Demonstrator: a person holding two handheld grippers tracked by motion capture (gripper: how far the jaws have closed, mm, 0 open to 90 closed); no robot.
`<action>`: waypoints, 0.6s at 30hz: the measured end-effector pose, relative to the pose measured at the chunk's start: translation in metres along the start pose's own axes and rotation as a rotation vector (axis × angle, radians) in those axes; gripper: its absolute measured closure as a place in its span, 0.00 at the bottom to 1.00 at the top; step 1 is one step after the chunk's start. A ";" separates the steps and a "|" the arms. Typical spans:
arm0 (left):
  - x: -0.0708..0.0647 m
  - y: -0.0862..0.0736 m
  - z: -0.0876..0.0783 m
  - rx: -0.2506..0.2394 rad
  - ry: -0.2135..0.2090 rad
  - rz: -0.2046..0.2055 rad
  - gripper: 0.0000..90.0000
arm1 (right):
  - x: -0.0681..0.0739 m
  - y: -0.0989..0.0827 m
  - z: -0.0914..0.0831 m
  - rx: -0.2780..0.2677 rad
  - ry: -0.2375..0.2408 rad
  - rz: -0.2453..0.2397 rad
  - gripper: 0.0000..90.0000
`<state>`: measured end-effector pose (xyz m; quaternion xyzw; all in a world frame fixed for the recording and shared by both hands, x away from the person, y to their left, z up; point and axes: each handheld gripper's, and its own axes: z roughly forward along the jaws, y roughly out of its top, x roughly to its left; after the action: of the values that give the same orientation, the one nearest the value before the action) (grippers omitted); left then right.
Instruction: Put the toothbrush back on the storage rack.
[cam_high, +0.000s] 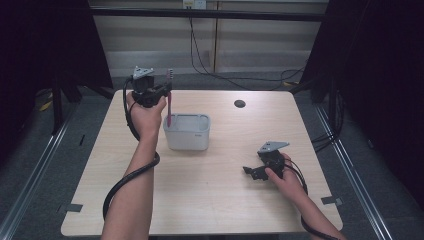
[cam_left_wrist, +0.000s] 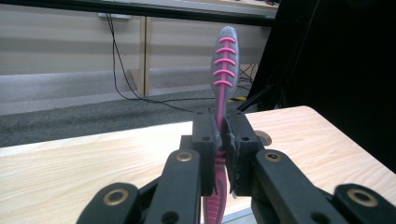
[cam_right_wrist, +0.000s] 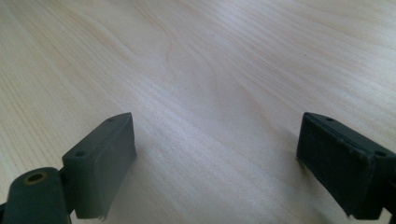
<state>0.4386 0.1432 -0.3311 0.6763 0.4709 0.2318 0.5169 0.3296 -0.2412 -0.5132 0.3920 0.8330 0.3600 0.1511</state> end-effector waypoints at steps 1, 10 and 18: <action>0.000 -0.001 0.001 -0.001 -0.002 -0.003 0.93 | 0.000 0.000 0.000 0.001 0.000 0.001 0.12; 0.002 -0.008 0.001 0.001 0.005 -0.006 0.93 | 0.000 0.000 0.000 -0.002 0.001 -0.003 0.12; 0.005 -0.015 0.000 -0.006 0.013 -0.010 0.93 | 0.000 0.000 0.000 -0.002 0.001 -0.003 0.12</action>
<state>0.4349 0.1475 -0.3457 0.6708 0.4768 0.2351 0.5171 0.3297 -0.2413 -0.5133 0.3905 0.8333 0.3608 0.1516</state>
